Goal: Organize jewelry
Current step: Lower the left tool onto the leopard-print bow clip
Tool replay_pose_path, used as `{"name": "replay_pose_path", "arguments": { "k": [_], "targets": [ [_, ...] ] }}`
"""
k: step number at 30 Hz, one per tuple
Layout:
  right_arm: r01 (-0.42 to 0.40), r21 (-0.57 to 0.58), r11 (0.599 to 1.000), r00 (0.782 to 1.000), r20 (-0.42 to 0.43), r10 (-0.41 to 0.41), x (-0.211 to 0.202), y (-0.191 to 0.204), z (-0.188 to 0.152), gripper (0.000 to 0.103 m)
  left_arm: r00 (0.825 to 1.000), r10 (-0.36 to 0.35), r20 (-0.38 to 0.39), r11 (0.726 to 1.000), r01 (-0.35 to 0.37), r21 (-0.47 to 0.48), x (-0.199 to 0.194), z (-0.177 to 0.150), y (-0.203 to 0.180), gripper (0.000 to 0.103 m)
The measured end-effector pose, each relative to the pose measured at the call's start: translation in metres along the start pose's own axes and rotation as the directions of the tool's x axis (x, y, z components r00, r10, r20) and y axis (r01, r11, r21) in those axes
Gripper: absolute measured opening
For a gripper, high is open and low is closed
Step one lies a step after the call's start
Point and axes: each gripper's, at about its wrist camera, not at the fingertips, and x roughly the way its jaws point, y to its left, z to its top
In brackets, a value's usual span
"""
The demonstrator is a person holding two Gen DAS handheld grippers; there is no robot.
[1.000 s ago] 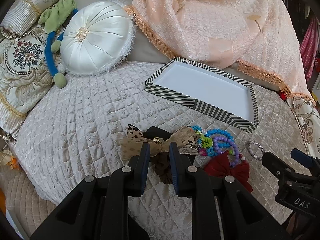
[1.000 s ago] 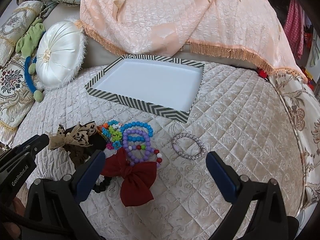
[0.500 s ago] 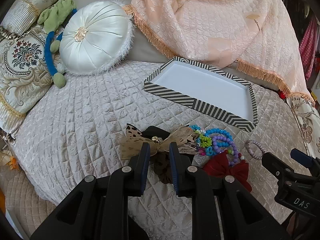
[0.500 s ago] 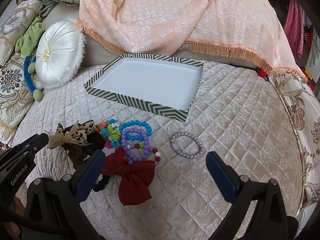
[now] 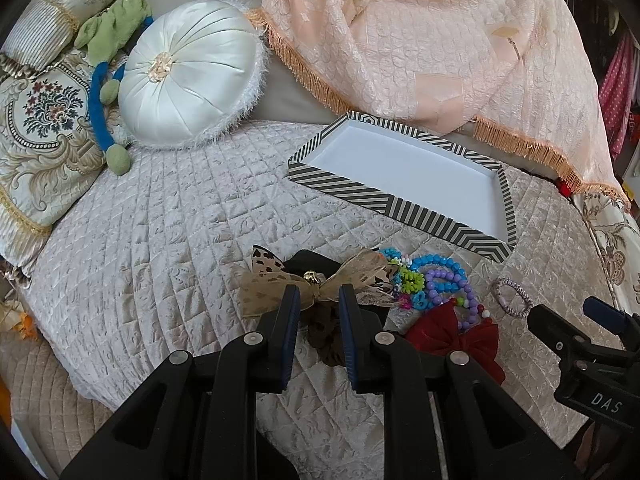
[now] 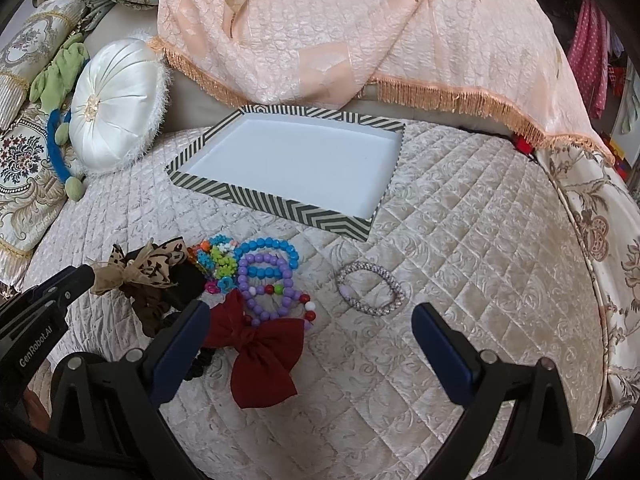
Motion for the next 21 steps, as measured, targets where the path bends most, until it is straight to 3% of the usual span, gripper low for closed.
{"name": "replay_pose_path", "arguments": {
  "k": [15, 21],
  "targets": [
    [0.006, 0.001, 1.000, 1.000, -0.011, -0.006, 0.004, -0.013, -0.001, 0.102, 0.999, -0.014, -0.041, 0.999, 0.013, -0.037, 0.008, 0.003, 0.017, 0.000],
    [-0.028, -0.004, 1.000, 0.999, -0.022, 0.028, 0.008, -0.027, -0.001, 0.102, 0.982, -0.151, -0.113, 0.980, 0.133, -0.150, 0.018, 0.013, 0.048, 0.000]
  ]
}}
